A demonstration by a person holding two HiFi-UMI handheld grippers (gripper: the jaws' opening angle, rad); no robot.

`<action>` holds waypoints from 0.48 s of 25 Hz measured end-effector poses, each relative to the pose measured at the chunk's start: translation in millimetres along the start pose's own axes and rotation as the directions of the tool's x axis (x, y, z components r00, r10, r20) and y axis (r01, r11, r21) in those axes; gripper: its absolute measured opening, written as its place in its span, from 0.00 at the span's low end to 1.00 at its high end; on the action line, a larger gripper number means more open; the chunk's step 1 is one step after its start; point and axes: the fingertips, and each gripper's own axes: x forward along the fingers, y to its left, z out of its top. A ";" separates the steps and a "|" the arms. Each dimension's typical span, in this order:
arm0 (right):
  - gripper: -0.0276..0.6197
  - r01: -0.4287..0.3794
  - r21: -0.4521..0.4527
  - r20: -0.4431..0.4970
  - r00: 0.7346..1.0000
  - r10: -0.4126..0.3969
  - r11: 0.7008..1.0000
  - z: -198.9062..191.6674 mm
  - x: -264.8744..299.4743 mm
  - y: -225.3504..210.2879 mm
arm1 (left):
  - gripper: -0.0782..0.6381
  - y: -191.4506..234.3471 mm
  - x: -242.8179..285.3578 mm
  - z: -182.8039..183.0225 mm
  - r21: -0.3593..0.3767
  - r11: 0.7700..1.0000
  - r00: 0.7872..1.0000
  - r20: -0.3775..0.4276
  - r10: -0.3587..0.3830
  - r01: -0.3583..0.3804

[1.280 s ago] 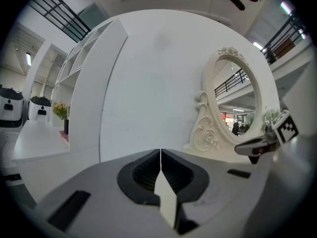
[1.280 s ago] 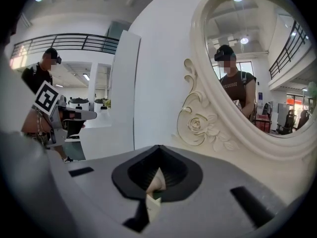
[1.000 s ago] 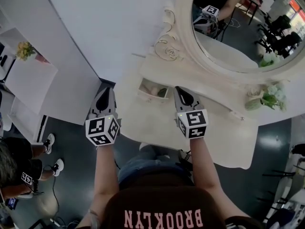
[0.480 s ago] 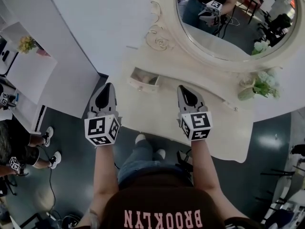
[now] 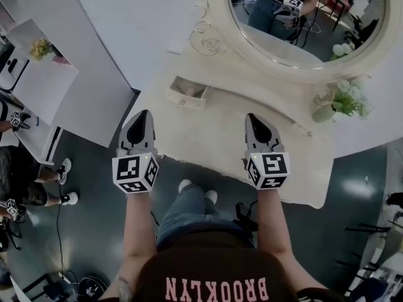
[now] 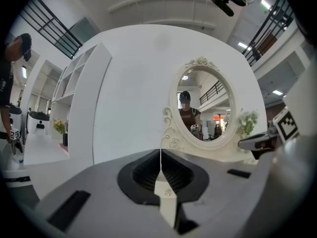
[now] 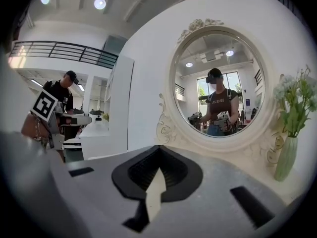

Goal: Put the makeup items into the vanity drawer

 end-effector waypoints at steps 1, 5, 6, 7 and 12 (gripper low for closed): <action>0.04 0.004 -0.002 0.005 1.000 -0.004 1.000 1.1 -2.7 -1.6 | 0.12 -2.2 0.1 1.7 0.002 1.000 1.000 0.005 -0.004 0.004; 0.04 0.021 0.003 0.031 0.999 -0.021 1.000 9.0 -9.7 -5.3 | 0.12 -8.4 2.9 7.7 0.013 1.000 1.000 0.017 -0.025 0.025; 0.04 0.027 0.003 0.036 0.999 -0.027 1.000 10.9 -10.7 -6.3 | 0.12 -9.3 4.1 9.2 0.015 0.999 0.999 0.019 -0.030 0.030; 0.04 0.034 0.003 0.040 0.999 -0.034 0.999 12.8 -11.5 -6.9 | 0.12 -9.6 5.2 11.1 0.017 0.999 0.999 0.022 -0.034 0.034; 0.04 0.045 -0.004 0.048 0.998 -0.045 0.999 22.6 -17.2 -4.5 | 0.12 -6.5 6.9 24.4 0.021 0.999 0.998 0.041 -0.041 0.040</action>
